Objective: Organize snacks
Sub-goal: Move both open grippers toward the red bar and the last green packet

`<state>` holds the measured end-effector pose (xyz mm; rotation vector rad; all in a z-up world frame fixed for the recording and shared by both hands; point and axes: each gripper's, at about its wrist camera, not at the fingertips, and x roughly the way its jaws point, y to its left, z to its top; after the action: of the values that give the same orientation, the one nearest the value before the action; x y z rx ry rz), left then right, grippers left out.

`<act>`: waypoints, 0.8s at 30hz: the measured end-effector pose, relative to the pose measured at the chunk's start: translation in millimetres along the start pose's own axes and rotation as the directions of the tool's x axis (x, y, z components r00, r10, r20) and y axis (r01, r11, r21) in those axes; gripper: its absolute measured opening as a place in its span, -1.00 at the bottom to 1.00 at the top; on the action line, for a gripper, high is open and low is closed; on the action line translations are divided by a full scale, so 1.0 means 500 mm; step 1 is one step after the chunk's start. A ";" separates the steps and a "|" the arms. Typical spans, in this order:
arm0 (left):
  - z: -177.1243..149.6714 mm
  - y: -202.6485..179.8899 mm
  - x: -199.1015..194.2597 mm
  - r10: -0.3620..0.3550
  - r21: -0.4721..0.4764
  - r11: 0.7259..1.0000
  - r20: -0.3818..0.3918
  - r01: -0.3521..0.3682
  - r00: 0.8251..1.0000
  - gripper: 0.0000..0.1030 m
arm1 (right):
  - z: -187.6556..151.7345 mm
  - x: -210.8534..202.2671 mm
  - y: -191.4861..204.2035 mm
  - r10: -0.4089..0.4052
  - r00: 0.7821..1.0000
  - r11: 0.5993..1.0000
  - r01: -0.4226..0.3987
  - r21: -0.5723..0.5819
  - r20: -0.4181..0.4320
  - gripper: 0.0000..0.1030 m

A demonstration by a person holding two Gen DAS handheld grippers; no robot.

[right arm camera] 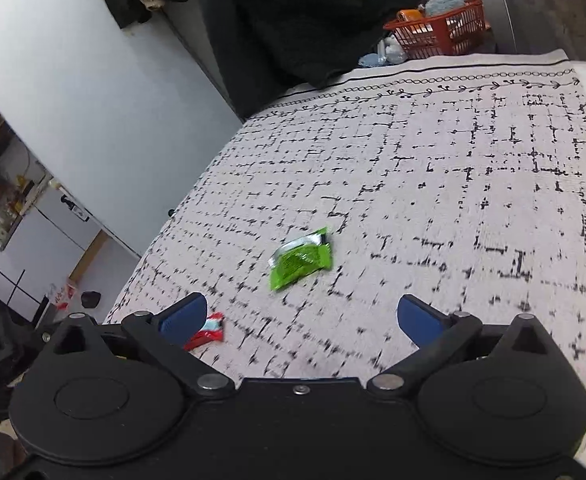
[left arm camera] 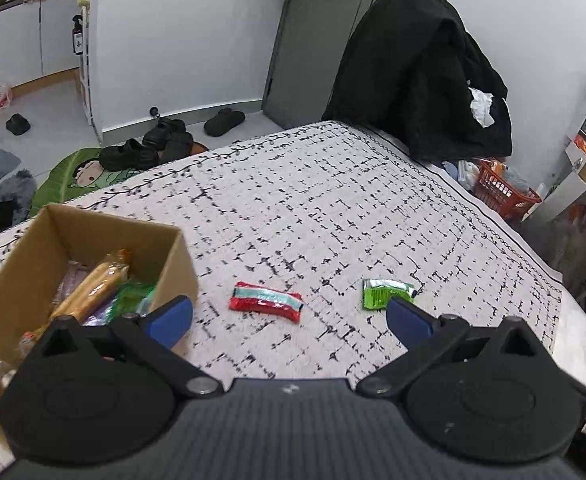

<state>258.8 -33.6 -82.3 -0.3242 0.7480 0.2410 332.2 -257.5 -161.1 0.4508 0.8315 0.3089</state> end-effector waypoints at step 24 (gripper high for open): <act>-0.031 -0.019 0.234 0.111 0.078 0.991 -0.062 -0.106 0.992 0.54 | 0.037 0.173 0.000 0.037 0.995 0.988 -0.049 -0.144 -0.089 0.67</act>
<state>335.1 -36.5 -172.5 -0.2221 0.8394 0.3057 401.8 -224.7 -205.1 0.3206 0.8773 0.4284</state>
